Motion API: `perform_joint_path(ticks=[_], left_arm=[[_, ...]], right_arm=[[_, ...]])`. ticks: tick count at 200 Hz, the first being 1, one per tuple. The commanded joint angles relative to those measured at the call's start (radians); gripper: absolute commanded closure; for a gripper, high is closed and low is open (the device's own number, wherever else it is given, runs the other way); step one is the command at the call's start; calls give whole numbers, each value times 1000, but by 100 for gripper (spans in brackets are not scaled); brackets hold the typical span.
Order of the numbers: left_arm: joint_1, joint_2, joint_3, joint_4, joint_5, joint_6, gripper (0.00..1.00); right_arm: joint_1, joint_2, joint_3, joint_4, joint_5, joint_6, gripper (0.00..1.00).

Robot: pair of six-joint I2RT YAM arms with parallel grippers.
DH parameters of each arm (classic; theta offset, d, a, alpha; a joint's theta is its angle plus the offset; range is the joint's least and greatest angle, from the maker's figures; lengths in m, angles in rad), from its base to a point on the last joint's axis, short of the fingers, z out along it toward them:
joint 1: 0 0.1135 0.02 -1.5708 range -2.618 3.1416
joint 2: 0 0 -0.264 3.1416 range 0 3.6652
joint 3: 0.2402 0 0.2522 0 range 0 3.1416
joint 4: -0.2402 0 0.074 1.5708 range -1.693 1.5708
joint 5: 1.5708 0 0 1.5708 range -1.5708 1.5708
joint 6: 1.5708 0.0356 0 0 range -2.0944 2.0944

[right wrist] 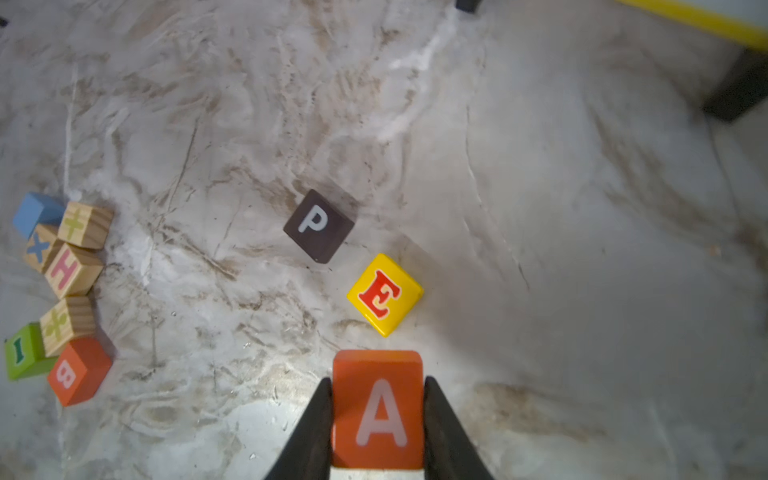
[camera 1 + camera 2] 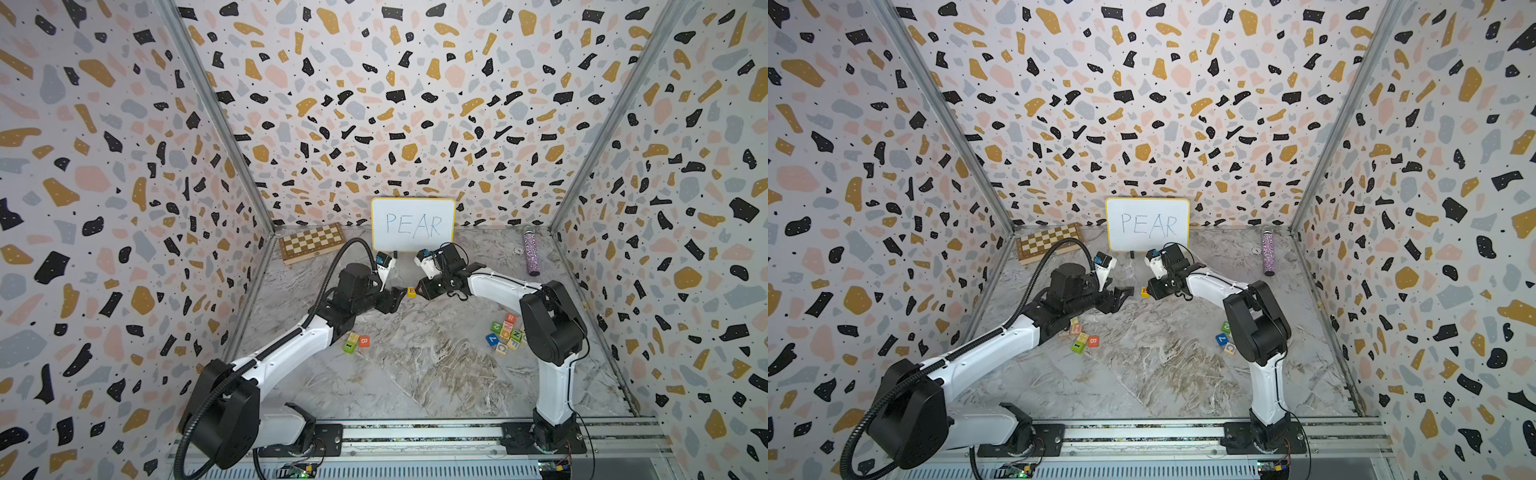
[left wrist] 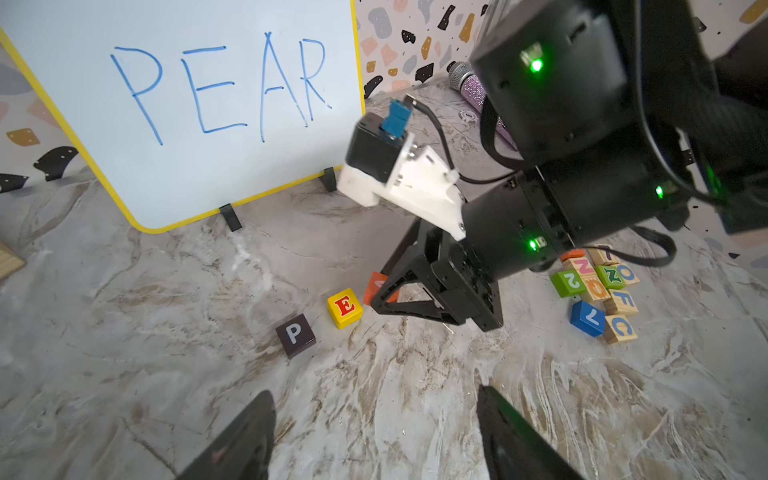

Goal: Spell the uppercase word “pear” with letter blocks
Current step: Pick up the letter block from the center of the board.

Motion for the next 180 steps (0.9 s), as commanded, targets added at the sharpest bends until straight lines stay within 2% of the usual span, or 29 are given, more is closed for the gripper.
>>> perform_joint_path(ticks=[1,65,180], left_arm=[[-3,-14,25,-54,-43,-24,25],[-2,-30,10,-69,-80,-16,24],[-3,11,12,-53,-110,-10,23]], right_arm=[[5,-42,-34,113,124,194,85],[-10,3,-10,100,201,223,85],[6,96,68,13,229,186,86]])
